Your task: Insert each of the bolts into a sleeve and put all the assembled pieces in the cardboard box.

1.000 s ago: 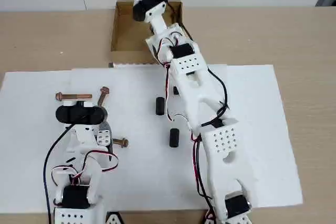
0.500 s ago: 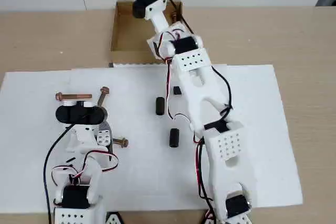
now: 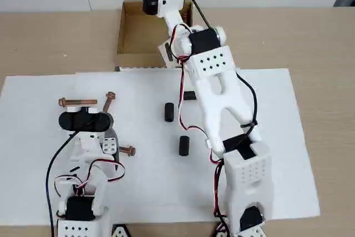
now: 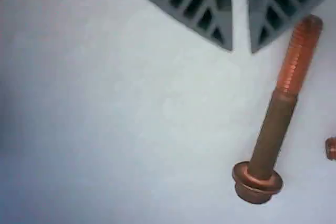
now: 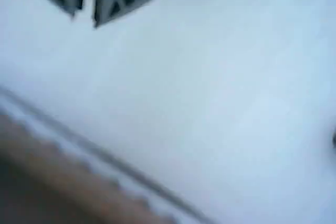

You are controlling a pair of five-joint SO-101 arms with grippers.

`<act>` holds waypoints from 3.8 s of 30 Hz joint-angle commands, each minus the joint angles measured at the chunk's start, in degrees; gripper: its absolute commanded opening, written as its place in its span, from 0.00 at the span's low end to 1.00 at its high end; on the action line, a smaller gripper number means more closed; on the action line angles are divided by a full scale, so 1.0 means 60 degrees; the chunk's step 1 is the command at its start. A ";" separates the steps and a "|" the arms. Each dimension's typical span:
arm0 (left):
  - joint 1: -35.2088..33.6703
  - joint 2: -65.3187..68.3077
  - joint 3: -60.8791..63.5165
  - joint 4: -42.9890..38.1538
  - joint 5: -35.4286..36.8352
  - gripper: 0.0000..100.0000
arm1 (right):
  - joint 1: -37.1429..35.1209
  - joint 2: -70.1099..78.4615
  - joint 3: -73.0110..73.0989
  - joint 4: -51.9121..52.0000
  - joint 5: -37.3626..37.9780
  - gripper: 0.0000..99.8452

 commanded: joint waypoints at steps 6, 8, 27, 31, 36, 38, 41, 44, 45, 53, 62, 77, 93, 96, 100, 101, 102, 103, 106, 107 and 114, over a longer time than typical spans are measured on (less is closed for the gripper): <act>-0.0029 -0.0103 -0.0037 0.0000 -0.0029 0.01 | -0.0110 -0.0755 -0.0410 0.2337 -0.2125 0.00; -0.0029 -0.0103 -0.0037 0.0000 -0.0029 0.01 | -0.0139 -0.0828 -0.0396 0.2366 -0.2315 0.00; -0.0029 -0.0103 -0.0037 0.0000 -0.0029 0.01 | -0.1165 -0.1502 0.3048 0.2234 -0.3546 0.01; -0.0029 -0.0103 -0.0037 0.0000 -0.0029 0.01 | -0.1282 -0.0842 0.3048 0.2000 -0.3560 0.01; -0.0029 -0.0103 -0.0037 0.0000 -0.0029 0.01 | -0.1385 -0.0315 0.3048 0.1473 -0.3546 0.03; -0.0029 -0.0103 -0.0037 0.0000 -0.0029 0.01 | -0.1385 -0.0198 0.3048 0.1341 -0.3546 0.09; -0.0029 -0.0103 -0.0037 0.0000 -0.0029 0.01 | -0.1399 -0.0139 0.3048 0.1092 -0.3546 0.15; -0.0029 -0.0103 -0.0037 0.0000 -0.0029 0.01 | -0.1399 -0.0095 0.3048 0.0945 -0.3516 0.14; -0.0029 -0.0103 -0.0037 0.0000 -0.0029 0.01 | -0.1399 -0.0095 0.3048 0.0886 -0.3502 0.14; -0.0029 -0.0103 -0.0037 0.0000 -0.0029 0.01 | -0.1531 0.0667 0.3048 0.0623 -0.3502 0.14; -0.0029 -0.0103 -0.0037 0.0000 -0.0029 0.01 | -0.1502 0.1370 0.3048 0.0037 -0.3487 0.14; -0.0029 -0.0103 -0.0037 0.0000 -0.0029 0.01 | -0.1516 0.0491 0.2374 0.0608 -0.3487 0.00; -0.0015 -0.0103 -0.0037 0.0000 -0.0029 0.01 | -0.0886 -0.4535 0.1919 0.2249 -0.3473 0.00; -0.0029 -0.0103 -0.0051 0.0029 -0.0029 0.01 | -0.0549 -0.5473 0.2447 0.2322 -0.3473 0.00; -0.0249 -0.0088 -0.0491 0.0264 -0.0029 0.01 | -0.0198 -0.7216 0.4073 0.2322 -0.3473 0.00; -0.0425 -0.0073 -0.0769 0.0396 -0.0029 0.01 | -0.0110 -0.7714 0.4571 0.2308 -0.3487 0.00; -0.0601 -0.0073 -0.1018 0.0527 -0.0029 0.01 | -0.0051 -0.8168 0.5099 0.2293 -0.3487 0.00; -0.0791 -0.0073 -0.1267 0.0674 -0.0044 0.01 | 0.0051 -0.8652 0.5641 0.2278 -0.3502 0.00; -0.1201 -0.0059 -0.2000 0.1333 -0.0073 0.01 | 0.0535 -0.9912 0.7282 0.2264 -0.3516 0.00; -0.1216 -0.0059 -0.2234 0.1582 -0.0073 0.01 | 0.0696 -1.0293 0.7824 0.2264 -0.3531 0.00; -0.1201 -0.0059 -0.2908 0.2432 -0.0645 0.01 | 0.1883 -1.2667 1.1209 0.1443 -0.3458 0.00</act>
